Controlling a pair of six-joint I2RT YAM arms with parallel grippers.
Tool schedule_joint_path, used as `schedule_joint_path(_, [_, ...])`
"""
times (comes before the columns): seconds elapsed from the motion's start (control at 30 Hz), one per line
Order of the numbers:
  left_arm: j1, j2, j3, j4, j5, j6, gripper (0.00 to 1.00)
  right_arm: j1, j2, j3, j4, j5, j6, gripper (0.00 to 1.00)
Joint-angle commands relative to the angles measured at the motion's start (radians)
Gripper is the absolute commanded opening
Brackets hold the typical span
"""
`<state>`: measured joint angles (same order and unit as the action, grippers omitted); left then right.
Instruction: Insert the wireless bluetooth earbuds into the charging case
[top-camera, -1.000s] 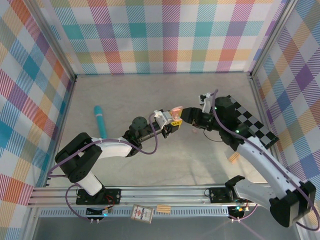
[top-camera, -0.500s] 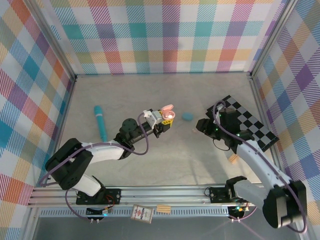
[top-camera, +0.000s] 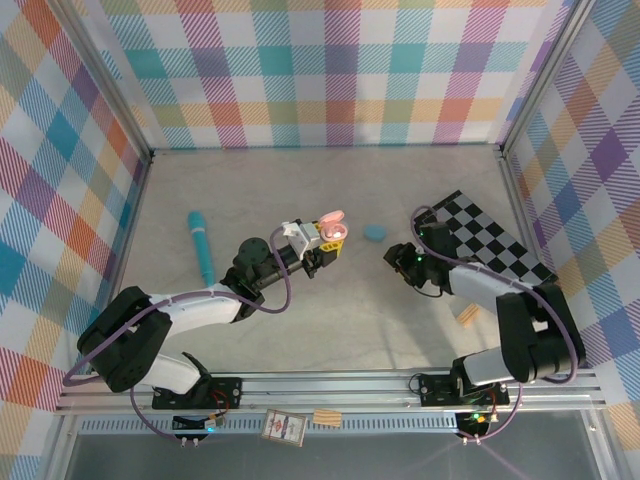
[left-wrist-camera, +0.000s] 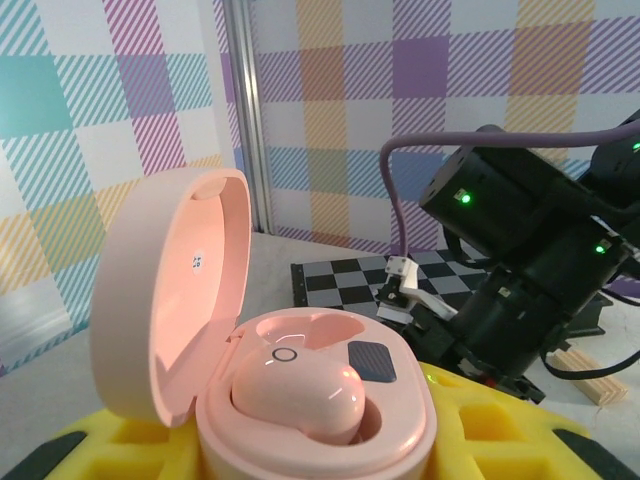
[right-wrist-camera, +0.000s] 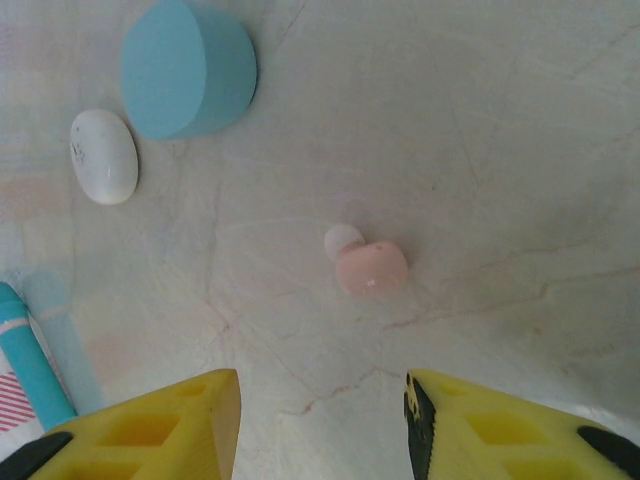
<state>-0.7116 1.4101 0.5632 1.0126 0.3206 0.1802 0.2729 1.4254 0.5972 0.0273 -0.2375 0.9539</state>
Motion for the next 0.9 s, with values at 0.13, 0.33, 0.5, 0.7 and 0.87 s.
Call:
schedule_joint_path(0.13, [0.001, -0.041, 0.001, -0.001, 0.016, 0.009, 0.34, -0.008, 0.089, 0.009, 0.132, -0.016, 0.068, 0.45])
schedule_joint_path(0.33, [0.002, -0.039, 0.004, -0.008, 0.019, 0.01, 0.34, -0.008, 0.145, 0.041, 0.143, -0.006, 0.056, 0.45])
schedule_joint_path(0.5, [0.002, -0.037, 0.004, -0.003, 0.02, 0.008, 0.34, -0.012, 0.185, 0.076, 0.13, 0.013, 0.027, 0.43])
schedule_joint_path(0.7, [0.001, -0.036, -0.003, 0.001, 0.016, 0.008, 0.34, -0.015, 0.204, 0.119, 0.095, 0.041, -0.008, 0.42])
schedule_joint_path(0.87, [0.002, -0.03, -0.003, 0.008, 0.015, 0.009, 0.34, -0.015, 0.202, 0.14, 0.067, 0.061, -0.025, 0.4])
